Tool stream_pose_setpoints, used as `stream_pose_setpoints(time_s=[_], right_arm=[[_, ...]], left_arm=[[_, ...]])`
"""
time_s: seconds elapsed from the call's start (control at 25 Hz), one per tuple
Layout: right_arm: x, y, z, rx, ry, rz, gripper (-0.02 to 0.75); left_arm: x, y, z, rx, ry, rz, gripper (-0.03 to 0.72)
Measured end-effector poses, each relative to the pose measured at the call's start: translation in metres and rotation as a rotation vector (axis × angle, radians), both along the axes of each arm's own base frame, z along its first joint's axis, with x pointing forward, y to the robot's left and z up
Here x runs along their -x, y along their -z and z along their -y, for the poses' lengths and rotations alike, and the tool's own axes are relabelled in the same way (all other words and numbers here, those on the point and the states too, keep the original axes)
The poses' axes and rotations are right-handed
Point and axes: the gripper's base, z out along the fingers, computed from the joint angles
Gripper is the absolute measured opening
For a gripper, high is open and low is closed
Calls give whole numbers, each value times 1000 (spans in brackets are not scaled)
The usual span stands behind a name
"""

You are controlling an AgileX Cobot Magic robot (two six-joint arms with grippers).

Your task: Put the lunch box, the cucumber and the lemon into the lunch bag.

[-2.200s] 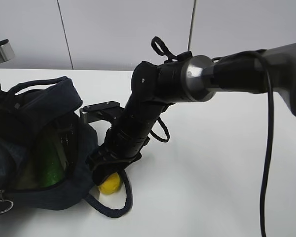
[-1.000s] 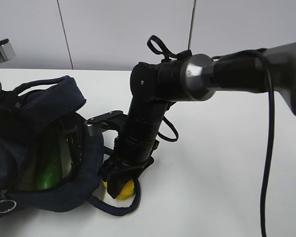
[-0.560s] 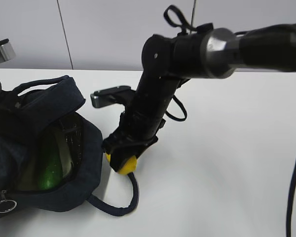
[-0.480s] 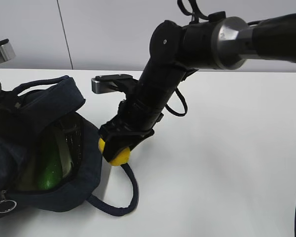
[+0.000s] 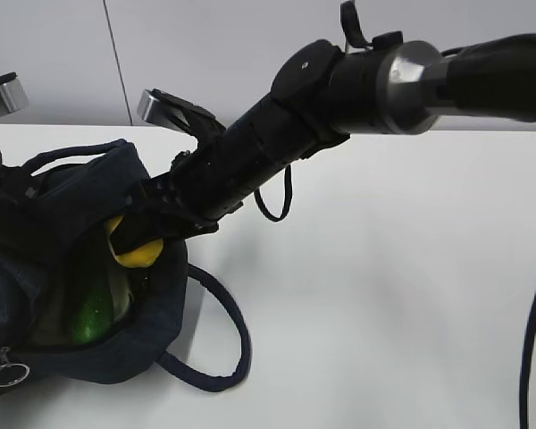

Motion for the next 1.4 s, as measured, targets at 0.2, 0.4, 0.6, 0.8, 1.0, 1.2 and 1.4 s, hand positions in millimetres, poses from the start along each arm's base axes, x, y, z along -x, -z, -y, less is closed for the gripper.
stream_pose_setpoints(time_s=[0.2, 0.4, 0.6, 0.8, 1.0, 1.2, 1.4], right_arm=[[-7, 20, -6, -57, 32, -10, 405], [-8, 20, -7, -71, 36, 0, 438], [-8, 20, -7, -71, 29, 3, 443], [-7, 20, -7, -73, 11, 13, 469], [-7, 20, -7, -73, 7, 13, 488], [-9, 20, -2, -71, -2, 4, 489], [-14, 22, 14, -41, -13, -40, 489]], left_arm=[[0, 0, 0, 0, 1, -2, -8], [1, 0, 0, 1, 4, -7, -8], [1, 0, 0, 1, 5, -8, -8], [1, 0, 0, 2, 8, -13, -8], [2, 0, 0, 2, 10, -14, -8], [2, 0, 0, 2, 12, -16, -8], [2, 0, 0, 2, 12, -17, -8]])
